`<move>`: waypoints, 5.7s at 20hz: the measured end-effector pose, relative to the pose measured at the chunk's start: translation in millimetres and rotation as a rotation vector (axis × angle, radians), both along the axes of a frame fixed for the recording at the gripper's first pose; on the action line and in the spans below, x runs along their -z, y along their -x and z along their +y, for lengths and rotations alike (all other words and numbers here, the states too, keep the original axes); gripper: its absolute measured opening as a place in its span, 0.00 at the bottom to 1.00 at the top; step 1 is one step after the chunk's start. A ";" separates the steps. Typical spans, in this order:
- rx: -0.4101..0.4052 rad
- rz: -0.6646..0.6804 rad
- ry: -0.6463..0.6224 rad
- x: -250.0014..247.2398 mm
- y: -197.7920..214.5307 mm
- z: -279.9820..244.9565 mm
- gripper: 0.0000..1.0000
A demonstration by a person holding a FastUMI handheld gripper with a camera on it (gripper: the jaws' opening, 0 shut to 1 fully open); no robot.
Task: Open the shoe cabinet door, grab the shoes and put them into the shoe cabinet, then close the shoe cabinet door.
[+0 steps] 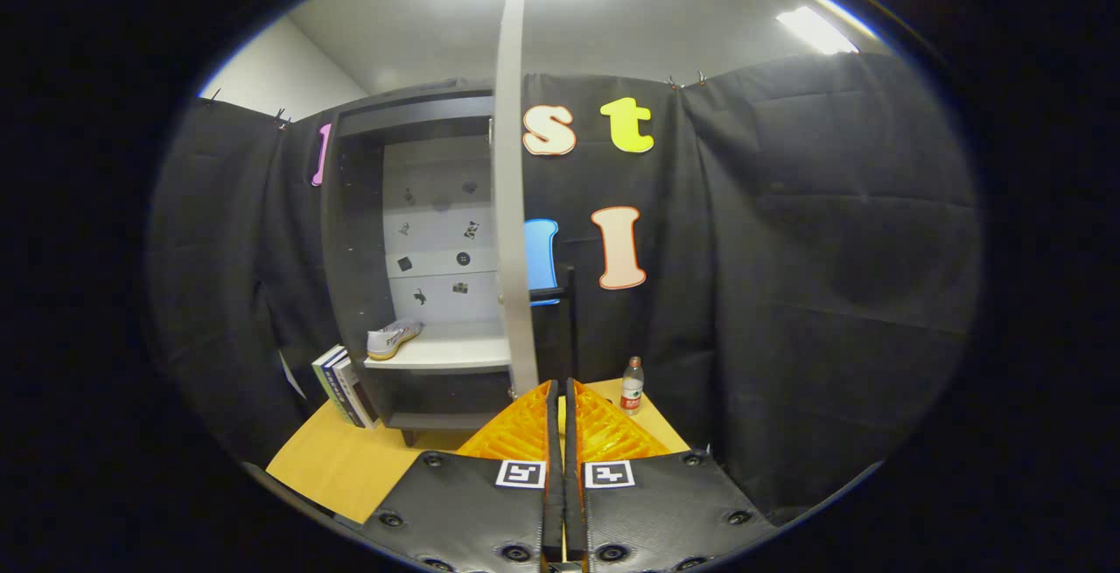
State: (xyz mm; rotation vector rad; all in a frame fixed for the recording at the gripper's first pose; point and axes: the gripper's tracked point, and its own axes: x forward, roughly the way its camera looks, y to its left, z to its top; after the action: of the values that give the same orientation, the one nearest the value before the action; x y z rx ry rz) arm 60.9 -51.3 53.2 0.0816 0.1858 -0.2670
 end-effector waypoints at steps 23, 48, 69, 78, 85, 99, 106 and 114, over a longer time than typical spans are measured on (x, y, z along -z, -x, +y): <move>-0.341 0.525 -0.063 258.8 -73.5 115.3 0.98; -0.303 0.897 0.221 438.2 -95.7 96.5 0.73; -0.330 0.813 0.041 371.5 -104.0 84.0 0.02; -0.356 0.496 0.037 186.1 -142.6 100.7 0.02; -0.322 0.289 0.052 69.2 -200.2 102.2 0.02; -0.286 0.241 0.053 11.2 -376.1 80.5 0.02; -0.261 0.294 0.147 27.4 -455.0 63.5 0.02; -0.253 0.407 0.084 80.4 -495.1 65.0 0.02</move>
State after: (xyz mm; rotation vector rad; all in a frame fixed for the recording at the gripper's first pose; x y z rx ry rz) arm 555.9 13.6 -27.2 -0.0812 0.5843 -0.0353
